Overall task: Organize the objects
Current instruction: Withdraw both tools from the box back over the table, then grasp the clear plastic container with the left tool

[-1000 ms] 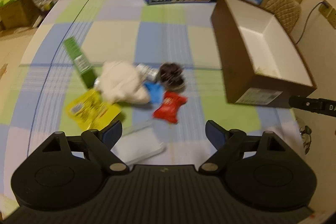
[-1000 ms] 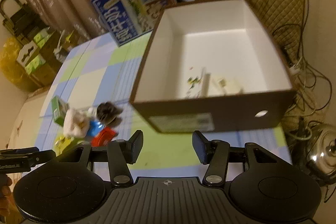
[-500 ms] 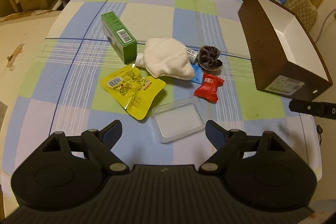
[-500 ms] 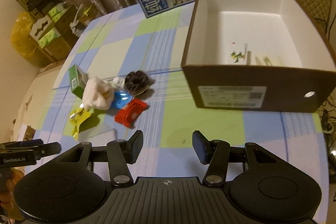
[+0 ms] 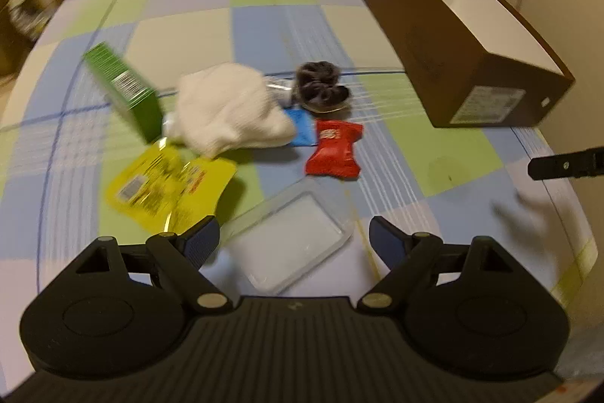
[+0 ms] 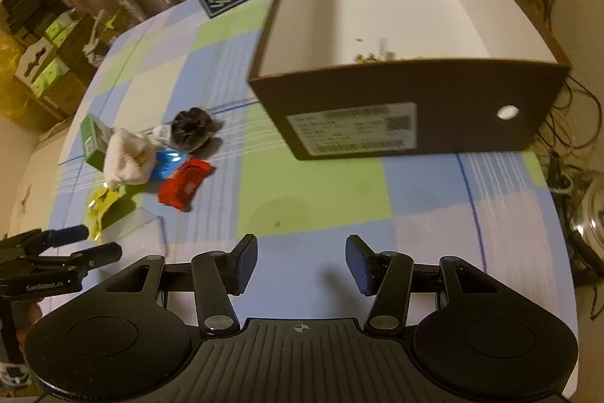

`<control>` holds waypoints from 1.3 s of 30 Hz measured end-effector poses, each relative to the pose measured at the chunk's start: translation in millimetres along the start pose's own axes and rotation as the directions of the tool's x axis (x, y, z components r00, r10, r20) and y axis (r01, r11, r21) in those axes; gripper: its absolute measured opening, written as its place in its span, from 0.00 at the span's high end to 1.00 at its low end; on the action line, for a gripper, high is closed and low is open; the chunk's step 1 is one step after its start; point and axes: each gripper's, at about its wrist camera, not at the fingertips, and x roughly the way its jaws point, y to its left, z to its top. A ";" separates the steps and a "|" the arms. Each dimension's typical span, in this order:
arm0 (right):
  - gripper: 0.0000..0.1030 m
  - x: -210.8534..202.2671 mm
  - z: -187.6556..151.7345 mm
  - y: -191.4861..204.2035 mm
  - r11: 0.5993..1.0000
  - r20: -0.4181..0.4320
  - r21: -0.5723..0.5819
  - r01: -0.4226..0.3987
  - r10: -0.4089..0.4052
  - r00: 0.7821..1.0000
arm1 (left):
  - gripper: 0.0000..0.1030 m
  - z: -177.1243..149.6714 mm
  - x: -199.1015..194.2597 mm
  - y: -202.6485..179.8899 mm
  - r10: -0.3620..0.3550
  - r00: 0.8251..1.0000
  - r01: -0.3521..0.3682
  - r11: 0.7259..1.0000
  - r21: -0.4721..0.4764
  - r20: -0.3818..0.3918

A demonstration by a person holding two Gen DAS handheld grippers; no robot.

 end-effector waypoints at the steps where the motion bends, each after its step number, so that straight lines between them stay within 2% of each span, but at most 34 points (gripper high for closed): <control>1: 0.52 -0.7 -1.1 -3.0 1.000 0.000 0.009 0.005 -0.005 1.000 | 0.19 1.4 3.8 -1.4 -0.017 1.000 0.018 1.000 0.024 -0.001; 5: 0.52 -2.9 -3.9 -11.2 0.999 -0.005 0.035 0.023 -0.023 1.000 | 0.19 3.6 20.6 -6.9 -0.058 0.998 0.060 0.991 0.118 -0.021; 9: 0.52 -3.0 -4.9 -15.1 0.998 -0.012 0.049 0.036 -0.036 0.999 | 0.19 1.2 28.7 -11.8 -0.050 0.998 0.054 0.978 0.203 -0.023; 16: 0.52 -1.3 -3.8 -15.5 0.998 -0.016 0.054 0.036 -0.035 0.999 | 0.21 -5.5 25.2 -17.8 -0.055 0.997 0.067 0.968 0.242 -0.056; 20: 0.52 1.4 -3.6 -14.1 0.998 -0.022 0.051 0.033 -0.032 0.999 | 0.34 -13.4 28.9 -22.7 -0.060 0.992 0.084 0.974 0.211 -0.115; 25: 0.52 4.5 -4.1 -13.6 0.998 -0.030 0.047 0.033 -0.031 0.999 | 0.34 -8.0 34.0 -22.1 -0.028 0.993 0.043 0.990 0.136 -0.113; 32: 0.52 6.9 -5.4 -12.9 0.998 -0.037 0.046 0.033 -0.031 0.999 | 0.33 9.6 48.6 -19.0 0.006 0.986 -0.003 1.000 0.015 -0.167; 36: 0.52 7.2 -5.9 -14.2 0.998 -0.036 0.051 0.034 -0.032 0.999 | 0.40 10.5 53.6 -23.9 0.051 0.984 -0.046 0.998 0.031 -0.172; 38: 0.52 8.6 -6.1 -15.0 0.998 -0.038 0.054 0.033 -0.031 0.999 | 0.48 10.7 53.2 -23.7 0.060 0.984 -0.056 0.998 0.030 -0.167; 39: 0.52 9.7 -5.9 -14.9 0.998 -0.039 0.054 0.031 -0.029 0.999 | 0.48 10.7 52.5 -22.9 0.061 0.984 -0.058 0.998 0.024 -0.166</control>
